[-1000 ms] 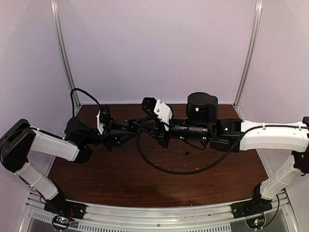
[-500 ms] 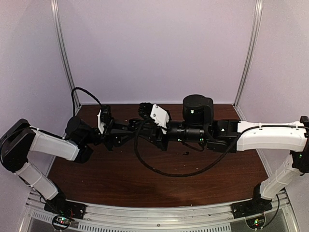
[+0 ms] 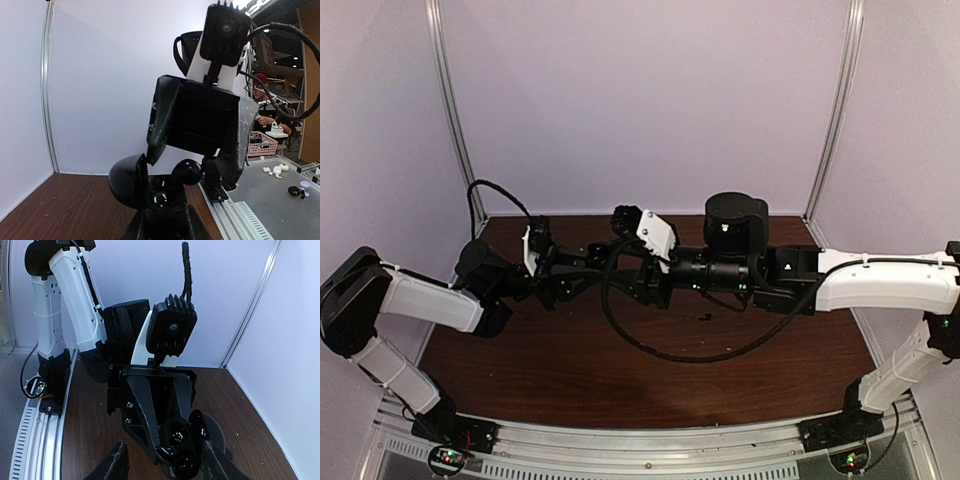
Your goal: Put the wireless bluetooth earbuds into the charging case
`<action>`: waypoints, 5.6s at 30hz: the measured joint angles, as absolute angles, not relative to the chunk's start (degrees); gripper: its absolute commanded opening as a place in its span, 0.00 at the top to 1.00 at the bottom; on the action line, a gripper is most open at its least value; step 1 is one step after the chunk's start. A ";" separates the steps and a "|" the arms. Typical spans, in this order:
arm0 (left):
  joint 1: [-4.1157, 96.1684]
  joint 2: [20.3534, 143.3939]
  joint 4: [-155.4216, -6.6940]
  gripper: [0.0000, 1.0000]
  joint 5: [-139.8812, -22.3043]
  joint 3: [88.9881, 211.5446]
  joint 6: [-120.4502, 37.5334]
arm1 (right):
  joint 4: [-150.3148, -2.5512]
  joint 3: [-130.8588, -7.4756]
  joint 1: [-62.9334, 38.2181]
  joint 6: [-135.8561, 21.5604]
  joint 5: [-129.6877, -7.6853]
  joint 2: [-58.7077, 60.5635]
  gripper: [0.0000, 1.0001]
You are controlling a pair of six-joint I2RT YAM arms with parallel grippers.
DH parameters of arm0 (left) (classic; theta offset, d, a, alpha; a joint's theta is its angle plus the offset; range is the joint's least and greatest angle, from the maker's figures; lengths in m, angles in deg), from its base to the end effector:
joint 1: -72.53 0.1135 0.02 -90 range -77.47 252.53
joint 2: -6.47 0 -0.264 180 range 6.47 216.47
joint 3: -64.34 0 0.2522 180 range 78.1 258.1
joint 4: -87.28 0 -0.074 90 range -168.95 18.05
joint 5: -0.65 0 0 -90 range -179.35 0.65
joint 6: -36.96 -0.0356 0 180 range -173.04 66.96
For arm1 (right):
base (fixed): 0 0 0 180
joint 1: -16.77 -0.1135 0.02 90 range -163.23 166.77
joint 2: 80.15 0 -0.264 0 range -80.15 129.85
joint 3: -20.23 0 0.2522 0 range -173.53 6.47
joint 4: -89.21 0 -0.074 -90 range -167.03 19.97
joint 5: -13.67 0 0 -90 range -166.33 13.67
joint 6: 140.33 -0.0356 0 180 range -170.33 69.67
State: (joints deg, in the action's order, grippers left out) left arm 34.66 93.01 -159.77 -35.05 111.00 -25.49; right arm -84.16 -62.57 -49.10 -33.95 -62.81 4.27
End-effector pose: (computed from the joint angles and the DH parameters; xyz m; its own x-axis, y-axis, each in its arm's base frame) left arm 0.2048 -0.1959 0.2586 -0.1099 -0.2565 -0.9603 0.9900 -0.1145 -0.0827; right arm 0.1371 0.3264 0.3535 0.2206 -0.1782 -0.9589 -0.9586 0.1418 -0.2469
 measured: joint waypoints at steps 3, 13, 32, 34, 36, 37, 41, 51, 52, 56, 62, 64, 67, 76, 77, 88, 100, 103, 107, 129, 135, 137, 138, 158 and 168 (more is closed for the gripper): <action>34.66 92.59 -158.17 1.00 -35.84 111.00 -26.45 | -84.16 -62.57 -49.07 -34.17 -63.16 3.57 0.43; 34.66 92.00 -154.68 1.00 -38.22 111.00 -28.74 | -84.97 -62.35 -49.07 -36.68 -65.37 -0.12 0.18; 34.66 89.49 -147.81 1.00 -41.98 111.02 -32.15 | -85.89 -60.67 -46.28 -50.21 -71.64 2.85 0.05; 34.66 89.49 -147.79 1.00 -41.98 111.02 -32.15 | -85.78 -60.93 -46.28 -50.85 -71.64 3.40 0.05; 34.66 89.47 -147.79 1.00 -42.00 111.02 -32.15 | -85.74 -61.41 -46.28 -51.31 -71.66 4.14 0.05; 34.66 89.45 -147.79 1.00 -42.00 111.02 -32.15 | -85.74 -61.69 -46.28 -51.68 -71.66 4.55 0.05; 34.66 89.34 -147.81 1.00 -41.98 111.02 -32.15 | -85.32 -62.04 -46.12 -52.27 -71.73 5.56 0.06; 34.66 89.34 -147.81 1.00 -42.04 111.02 -32.15 | -84.95 -62.04 -44.31 -52.33 -71.33 5.65 0.05; 34.66 89.34 -147.84 1.00 -42.04 111.02 -32.15 | -84.93 -62.04 -44.22 -52.33 -71.18 5.65 0.05; 34.66 89.34 -147.81 1.00 -42.18 111.02 -32.15 | -84.91 -62.04 -43.85 -52.33 -70.55 5.65 0.05; 34.66 89.34 -147.84 1.00 -42.26 111.02 -32.13 | -84.41 -62.04 -43.41 -52.29 -69.91 5.43 0.06; 34.66 89.34 -147.84 1.00 -42.26 111.02 -32.13 | -84.16 -62.04 -43.22 -52.29 -69.72 5.30 0.06; 34.66 89.34 -148.03 1.00 -42.11 111.02 -32.11 | -84.03 -61.89 -42.95 -52.27 -69.76 5.25 0.06; 34.66 89.34 -148.32 1.00 -42.02 111.02 -32.09 | -83.64 -61.74 -42.61 -52.27 -69.69 5.25 0.06; 34.66 89.34 -148.32 1.00 -42.00 111.02 -32.09 | -83.64 -61.74 -42.61 -52.25 -69.69 5.23 0.06; 34.66 89.36 -149.87 1.00 -41.56 111.02 -31.41 | -83.47 -61.23 -41.49 -52.25 -67.49 4.40 0.06; 34.68 89.40 -151.79 1.00 -40.69 111.02 -31.04 | -83.27 -59.40 -39.96 -52.22 -64.54 3.50 0.06; 34.64 89.40 -152.01 1.00 -40.47 111.02 -31.04 | -83.31 -58.72 -39.94 -52.14 -63.97 3.33 0.06; 34.64 89.40 -151.99 1.00 -40.51 111.02 -31.06 | -83.33 -57.61 -39.41 -52.22 -62.55 2.11 0.06; 34.64 89.43 -147.81 1.00 -43.86 110.43 -33.44 | -61.17 -46.74 -23.83 -62.32 -63.55 -1.78 0.27; 34.64 89.40 -147.79 1.00 -44.03 110.28 -33.49 | -61.39 -42.11 -20.53 -68.44 -63.60 1.97 0.36; 34.64 89.40 -147.79 1.00 -44.19 110.08 -33.51 | -62.20 -42.04 -19.96 -69.62 -63.55 3.83 0.39; 34.64 89.40 -147.79 1.00 -44.23 109.93 -33.51 | -62.72 -42.02 -19.70 -70.21 -63.40 4.88 0.40; 34.64 89.38 -147.49 1.00 -44.62 109.25 -34.16 | -69.45 -41.80 -17.05 -71.52 -60.21 15.39 0.64; 34.64 89.38 -147.46 1.00 -44.82 108.93 -34.19 | -71.92 -41.80 -16.62 -71.41 -60.21 17.58 0.68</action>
State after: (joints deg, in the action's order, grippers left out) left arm 34.64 89.38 -147.46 -44.82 108.93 -34.19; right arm -71.92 -41.80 -16.62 -71.41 -60.21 17.58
